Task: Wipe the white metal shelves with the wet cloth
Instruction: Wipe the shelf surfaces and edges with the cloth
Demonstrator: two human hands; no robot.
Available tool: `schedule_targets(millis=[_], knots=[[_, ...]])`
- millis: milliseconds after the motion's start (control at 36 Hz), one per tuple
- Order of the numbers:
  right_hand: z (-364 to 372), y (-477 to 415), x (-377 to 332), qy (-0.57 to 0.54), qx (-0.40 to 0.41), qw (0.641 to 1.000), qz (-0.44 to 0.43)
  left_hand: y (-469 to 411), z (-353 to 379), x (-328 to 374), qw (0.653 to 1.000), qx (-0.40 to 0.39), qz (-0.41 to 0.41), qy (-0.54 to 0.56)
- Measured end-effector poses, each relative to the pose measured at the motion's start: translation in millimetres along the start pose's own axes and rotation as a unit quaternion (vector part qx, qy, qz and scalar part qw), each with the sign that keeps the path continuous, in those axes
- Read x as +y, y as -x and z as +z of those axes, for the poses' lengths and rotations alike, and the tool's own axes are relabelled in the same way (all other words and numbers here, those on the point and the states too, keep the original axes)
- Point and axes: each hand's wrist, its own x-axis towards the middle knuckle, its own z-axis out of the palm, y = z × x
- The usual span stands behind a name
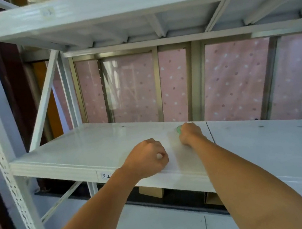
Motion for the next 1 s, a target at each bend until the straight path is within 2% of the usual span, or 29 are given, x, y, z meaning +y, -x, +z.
schedule_targets(millis=[194, 500, 722, 1000], knots=[[27, -5, -74, 0.006, -0.013, 1.0, -0.022, 30, -30, -76, 0.999, -0.011, -0.005, -0.051], [58, -3, -169, 0.047, -0.026, 0.998, -0.021, 88, -86, -186, 0.998, 0.012, -0.046, -0.052], [86, -5, -248, 0.021, -0.018, 1.0, 0.005, 120, -118, -273, 0.997, 0.024, -0.035, -0.06], [132, -10, -372, 0.001, -0.035, 0.999, -0.012, 147, -130, -360, 0.993, 0.071, -0.046, -0.081]])
